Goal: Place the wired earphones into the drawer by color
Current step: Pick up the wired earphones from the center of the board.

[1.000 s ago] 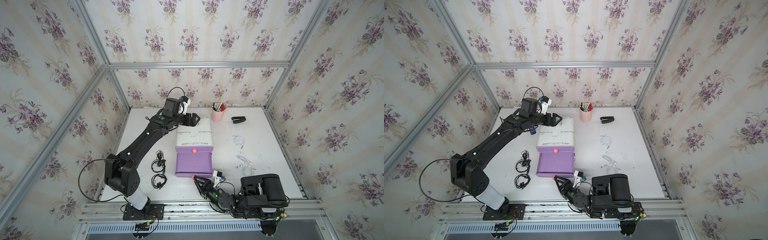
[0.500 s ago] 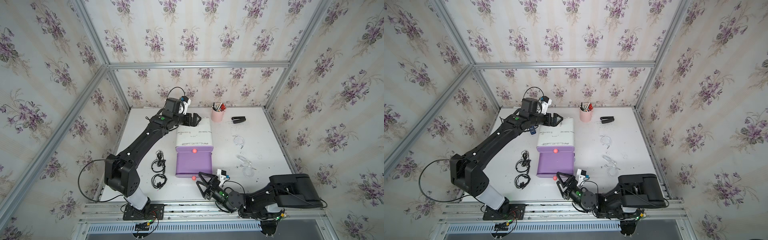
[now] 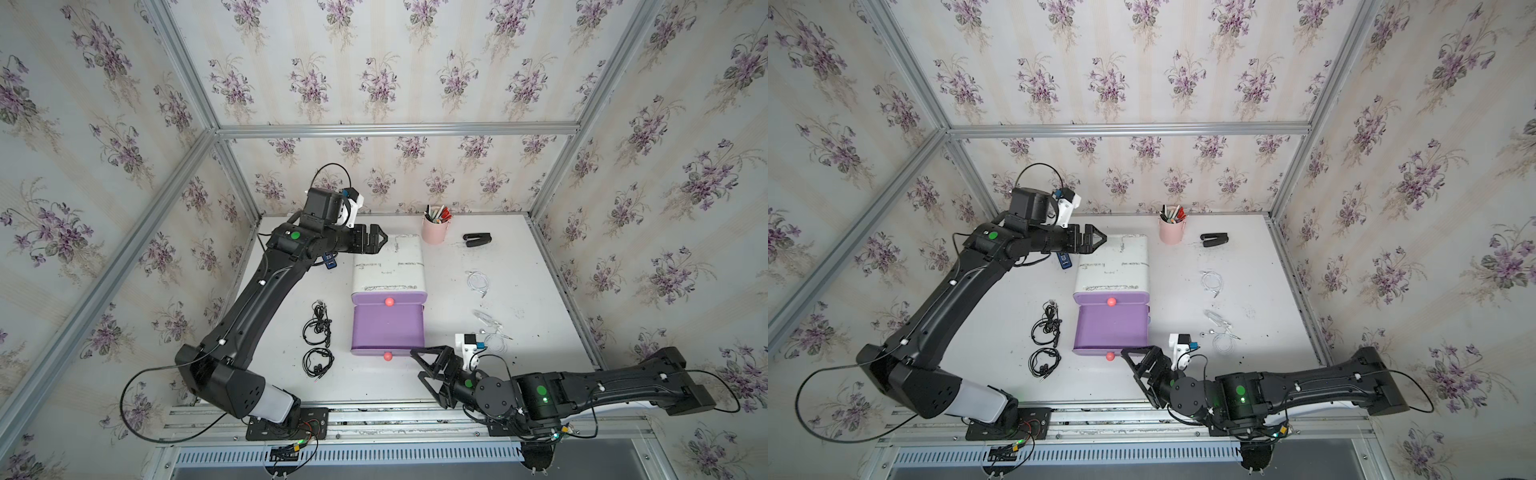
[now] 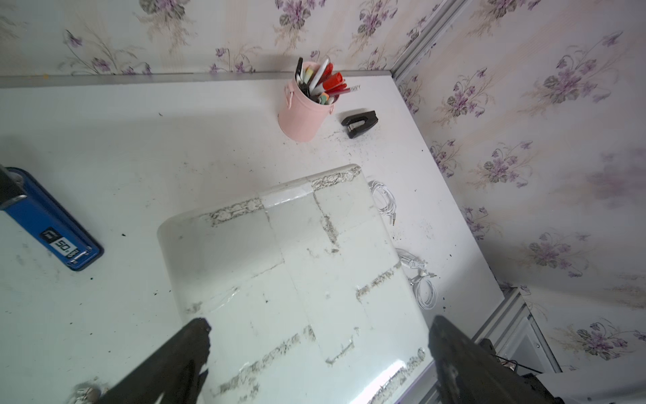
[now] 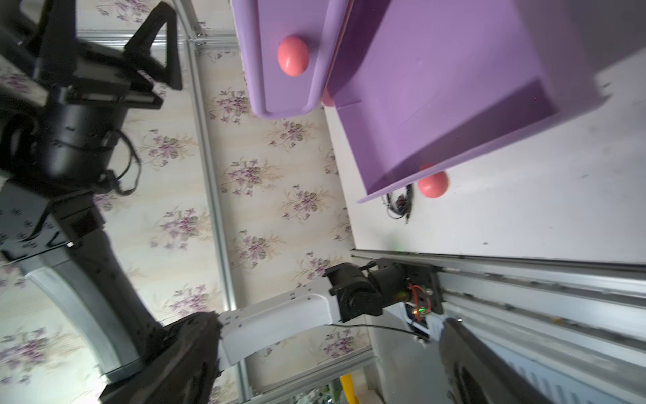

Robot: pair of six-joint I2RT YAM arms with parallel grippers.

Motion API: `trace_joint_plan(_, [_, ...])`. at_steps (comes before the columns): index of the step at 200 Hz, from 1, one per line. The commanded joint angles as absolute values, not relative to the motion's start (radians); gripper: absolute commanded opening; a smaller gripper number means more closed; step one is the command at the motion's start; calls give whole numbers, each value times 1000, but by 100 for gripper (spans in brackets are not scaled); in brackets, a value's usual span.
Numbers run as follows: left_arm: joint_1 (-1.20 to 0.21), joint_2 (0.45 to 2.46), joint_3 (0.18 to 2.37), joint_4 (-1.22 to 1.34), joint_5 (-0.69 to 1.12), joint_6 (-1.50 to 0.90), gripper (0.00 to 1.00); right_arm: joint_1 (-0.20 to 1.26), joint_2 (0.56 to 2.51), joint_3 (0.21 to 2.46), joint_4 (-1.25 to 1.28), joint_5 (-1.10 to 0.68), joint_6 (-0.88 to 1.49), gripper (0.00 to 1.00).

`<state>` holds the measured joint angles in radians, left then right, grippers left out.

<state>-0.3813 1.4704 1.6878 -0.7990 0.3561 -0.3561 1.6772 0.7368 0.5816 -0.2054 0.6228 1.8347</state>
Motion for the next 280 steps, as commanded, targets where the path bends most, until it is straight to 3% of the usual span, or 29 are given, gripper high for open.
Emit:
trace_joint_plan(1, [-362, 1425, 1738, -904, 299, -343, 100, 1680, 706, 686, -683, 704, 1838, 100])
trace_joint_plan(41, [-265, 1267, 1770, -983, 289, -333, 100, 1652, 667, 910, -1095, 901, 1806, 100])
trace_joint_plan(69, [-263, 1222, 1776, -1036, 328, -336, 100, 1563, 741, 1106, -1349, 936, 1755, 100])
trace_joint_plan(79, [-294, 1225, 1783, -1053, 307, -323, 100, 1500, 782, 1173, -1360, 919, 1636, 100])
trace_joint_plan(101, [-417, 1275, 1840, -1120, 156, -286, 100, 1182, 873, 1275, -1268, 739, 1231, 100])
trace_joint_plan(124, [-451, 1292, 1832, -1088, 178, -311, 100, 762, 938, 1254, -1038, 378, 818, 100])
trace_joint_plan(145, [-454, 1275, 1819, -1075, 163, -324, 100, 461, 1035, 1206, -901, 108, 625, 100])
trace_joint_plan(187, [-454, 1229, 1761, -1085, 174, -332, 100, 387, 1246, 1184, -775, 64, 522, 100])
trace_joint_plan(206, [-453, 1210, 1718, -1069, 181, -338, 100, 288, 1286, 1126, -687, -22, 528, 99])
trace_joint_plan(241, [-454, 1191, 1644, -1020, 240, -364, 100, 167, 1377, 1065, -579, -79, 527, 91])
trace_joint_plan(280, [-454, 1178, 1586, -979, 263, -365, 100, 150, 1548, 1116, -532, -44, 503, 79])
